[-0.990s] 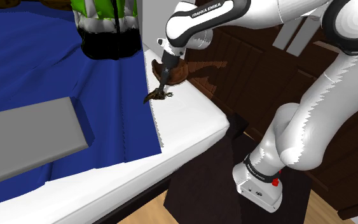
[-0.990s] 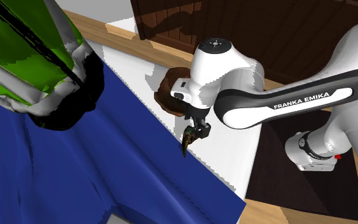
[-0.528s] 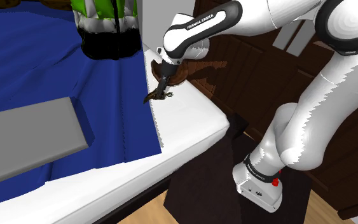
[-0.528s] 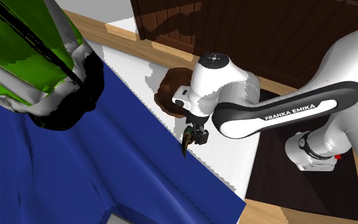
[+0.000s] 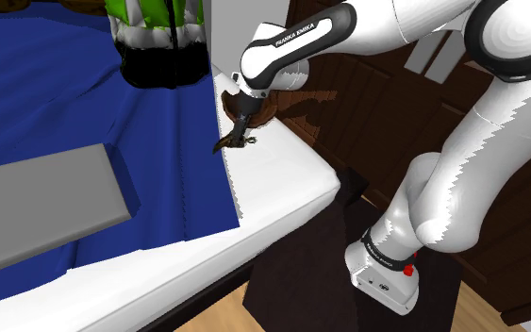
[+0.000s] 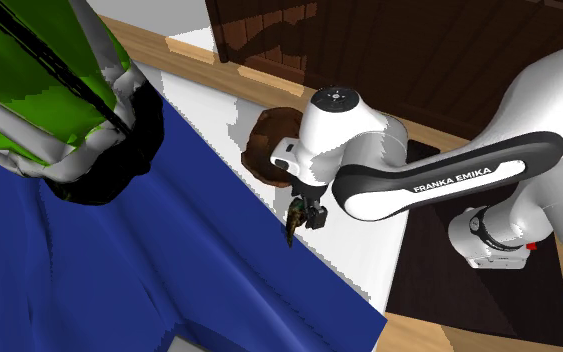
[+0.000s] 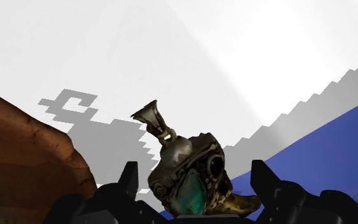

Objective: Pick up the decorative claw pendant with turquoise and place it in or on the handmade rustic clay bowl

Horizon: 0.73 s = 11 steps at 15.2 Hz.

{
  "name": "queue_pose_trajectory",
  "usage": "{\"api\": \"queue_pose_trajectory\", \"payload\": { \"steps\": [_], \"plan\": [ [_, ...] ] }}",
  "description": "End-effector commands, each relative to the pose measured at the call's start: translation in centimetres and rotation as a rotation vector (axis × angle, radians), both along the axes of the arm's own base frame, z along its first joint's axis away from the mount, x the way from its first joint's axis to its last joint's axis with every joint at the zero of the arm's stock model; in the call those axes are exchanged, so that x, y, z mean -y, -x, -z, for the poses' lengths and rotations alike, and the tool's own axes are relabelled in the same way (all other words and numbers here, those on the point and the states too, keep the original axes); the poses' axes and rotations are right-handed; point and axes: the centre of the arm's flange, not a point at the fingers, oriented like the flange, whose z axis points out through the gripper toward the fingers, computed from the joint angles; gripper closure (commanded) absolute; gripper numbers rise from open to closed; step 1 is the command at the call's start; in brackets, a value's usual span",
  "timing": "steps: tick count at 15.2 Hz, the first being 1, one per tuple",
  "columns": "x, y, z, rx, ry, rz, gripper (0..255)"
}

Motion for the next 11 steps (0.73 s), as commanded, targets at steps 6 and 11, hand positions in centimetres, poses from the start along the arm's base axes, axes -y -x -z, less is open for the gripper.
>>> {"api": "queue_pose_trajectory", "payload": {
  "steps": [6, 11],
  "plan": [
    [0.21, 0.06, 0.17, -0.002, 0.001, 0.004, 255],
    [0.25, -0.01, -0.35, -0.002, 0.002, 0.004, 255]
  ]
}}
